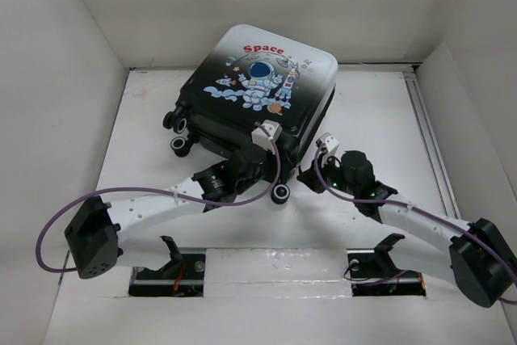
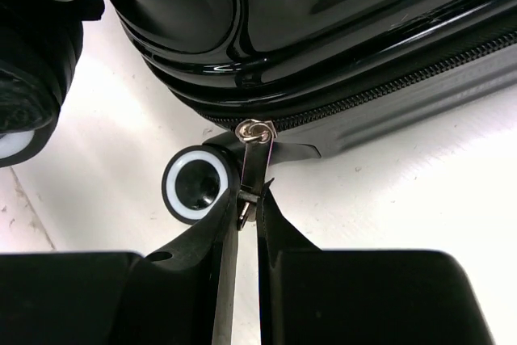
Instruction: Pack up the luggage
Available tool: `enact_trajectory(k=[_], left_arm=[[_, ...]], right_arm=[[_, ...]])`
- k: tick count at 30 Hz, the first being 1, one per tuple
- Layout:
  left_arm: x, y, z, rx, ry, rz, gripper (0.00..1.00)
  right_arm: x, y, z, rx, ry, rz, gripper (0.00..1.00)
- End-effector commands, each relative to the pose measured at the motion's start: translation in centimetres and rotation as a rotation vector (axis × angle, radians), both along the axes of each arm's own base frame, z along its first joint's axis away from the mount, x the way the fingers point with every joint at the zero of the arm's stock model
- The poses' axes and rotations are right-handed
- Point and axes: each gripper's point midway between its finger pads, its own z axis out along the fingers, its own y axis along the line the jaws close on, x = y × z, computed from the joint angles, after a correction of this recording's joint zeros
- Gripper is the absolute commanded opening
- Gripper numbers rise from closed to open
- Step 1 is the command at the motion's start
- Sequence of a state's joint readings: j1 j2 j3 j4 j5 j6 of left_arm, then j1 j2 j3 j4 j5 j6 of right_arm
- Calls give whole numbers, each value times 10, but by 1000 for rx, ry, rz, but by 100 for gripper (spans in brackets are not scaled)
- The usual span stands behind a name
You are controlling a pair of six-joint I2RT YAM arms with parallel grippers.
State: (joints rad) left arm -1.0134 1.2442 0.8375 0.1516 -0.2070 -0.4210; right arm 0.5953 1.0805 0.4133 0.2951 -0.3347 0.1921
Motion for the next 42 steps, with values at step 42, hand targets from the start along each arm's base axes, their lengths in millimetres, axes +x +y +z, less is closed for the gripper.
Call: enact_trajectory(k=[42], left_arm=[[-1, -37, 149, -467, -121, -209, 0]], right_arm=[[-42, 38, 47, 169, -167, -106, 31]])
